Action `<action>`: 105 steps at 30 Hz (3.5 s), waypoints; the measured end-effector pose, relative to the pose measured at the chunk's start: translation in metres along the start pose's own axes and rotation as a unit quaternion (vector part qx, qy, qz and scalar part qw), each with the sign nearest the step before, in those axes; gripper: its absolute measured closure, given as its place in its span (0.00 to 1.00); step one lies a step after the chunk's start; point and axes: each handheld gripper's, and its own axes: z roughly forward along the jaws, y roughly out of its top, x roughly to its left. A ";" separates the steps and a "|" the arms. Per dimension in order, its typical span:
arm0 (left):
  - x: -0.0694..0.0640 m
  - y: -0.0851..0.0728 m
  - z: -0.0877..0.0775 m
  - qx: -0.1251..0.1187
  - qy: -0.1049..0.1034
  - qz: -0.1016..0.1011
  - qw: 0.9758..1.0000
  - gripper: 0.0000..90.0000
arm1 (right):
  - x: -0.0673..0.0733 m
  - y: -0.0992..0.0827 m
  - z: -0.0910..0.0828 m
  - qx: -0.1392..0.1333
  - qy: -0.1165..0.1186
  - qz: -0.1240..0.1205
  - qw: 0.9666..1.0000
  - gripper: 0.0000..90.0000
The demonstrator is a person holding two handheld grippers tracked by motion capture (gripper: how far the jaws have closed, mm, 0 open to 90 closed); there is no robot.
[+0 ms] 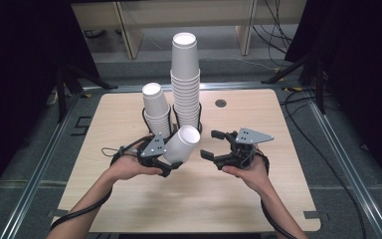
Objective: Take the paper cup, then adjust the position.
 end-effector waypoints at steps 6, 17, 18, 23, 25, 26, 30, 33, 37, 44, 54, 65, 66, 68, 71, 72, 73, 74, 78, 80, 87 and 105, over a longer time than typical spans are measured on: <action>0.001 -0.002 0.000 0.026 -0.008 0.027 0.999 0.20 | 0.000 -0.007 -0.002 0.011 0.009 0.005 1.000 0.17; 0.000 -0.005 0.000 0.059 -0.020 0.036 0.997 0.20 | 0.003 -0.016 -0.003 0.019 0.007 0.009 1.000 0.17; 0.000 -0.005 0.001 0.062 -0.020 0.040 0.997 0.20 | 0.003 -0.017 -0.002 0.015 0.012 0.008 1.000 0.17; -0.001 -0.007 0.002 0.082 -0.029 0.050 0.995 0.20 | 0.005 -0.021 -0.002 0.010 0.006 0.000 1.000 0.17; -0.001 -0.007 0.002 0.087 -0.030 0.052 0.994 0.20 | 0.006 -0.022 -0.003 0.021 0.011 0.000 1.000 0.17; -0.003 -0.008 0.002 0.083 -0.027 0.050 0.995 0.20 | 0.007 -0.023 -0.002 0.017 0.007 0.002 1.000 0.17; -0.003 -0.008 0.003 0.095 -0.031 0.058 0.993 0.20 | 0.009 -0.026 -0.002 0.025 0.015 0.010 1.000 0.17; -0.003 -0.008 0.003 0.106 -0.039 0.061 0.992 0.20 | 0.011 -0.028 -0.002 0.034 0.019 0.026 0.999 0.17; -0.005 -0.009 0.005 0.106 -0.037 0.064 0.992 0.20 | 0.010 -0.029 -0.002 0.032 0.011 0.001 0.999 0.17; -0.006 -0.008 0.007 0.122 -0.047 0.078 0.988 0.20 | 0.011 -0.034 -0.004 0.027 0.012 0.003 1.000 0.17; -0.010 -0.011 0.009 0.142 -0.060 0.086 0.984 0.20 | 0.013 -0.038 -0.006 0.033 0.012 0.005 0.999 0.17; -0.015 -0.003 0.007 0.168 -0.080 0.113 0.976 0.20 | 0.018 -0.035 -0.005 0.036 0.022 -0.011 0.999 0.17; -0.016 -0.004 0.008 0.159 -0.076 0.112 0.978 0.20 | 0.020 -0.035 -0.005 0.039 0.019 -0.010 0.999 0.17; -0.017 -0.003 0.008 0.160 -0.078 0.114 0.977 0.20 | 0.021 -0.034 -0.004 0.045 0.023 -0.007 0.999 0.17; -0.017 -0.004 0.008 0.159 -0.079 0.113 0.978 0.20 | 0.020 -0.034 -0.002 0.043 0.032 -0.012 0.999 0.17; -0.017 -0.004 0.008 0.161 -0.081 0.114 0.977 0.20 | 0.021 -0.033 -0.001 0.040 0.028 -0.010 0.999 0.17; -0.017 -0.004 0.007 0.161 -0.081 0.112 0.977 0.20 | 0.021 -0.032 -0.001 0.040 0.028 -0.012 0.999 0.17; -0.017 -0.004 0.007 0.162 -0.082 0.113 0.977 0.20 | 0.021 -0.031 0.000 0.046 0.029 -0.015 0.998 0.17; -0.019 -0.003 0.005 0.166 -0.086 0.119 0.975 0.20 | 0.024 -0.029 0.005 0.050 0.041 -0.013 0.998 0.17; -0.019 -0.003 0.004 0.169 -0.089 0.122 0.974 0.20 | 0.024 -0.029 0.007 0.056 0.043 -0.017 0.997 0.17; -0.025 -0.003 0.003 0.170 -0.093 0.129 0.973 0.20 | 0.028 -0.029 0.018 0.063 0.065 -0.015 0.996 0.17; -0.027 -0.001 0.006 0.169 -0.098 0.133 0.972 0.20 | 0.030 -0.031 0.029 0.086 0.087 -0.022 0.992 0.23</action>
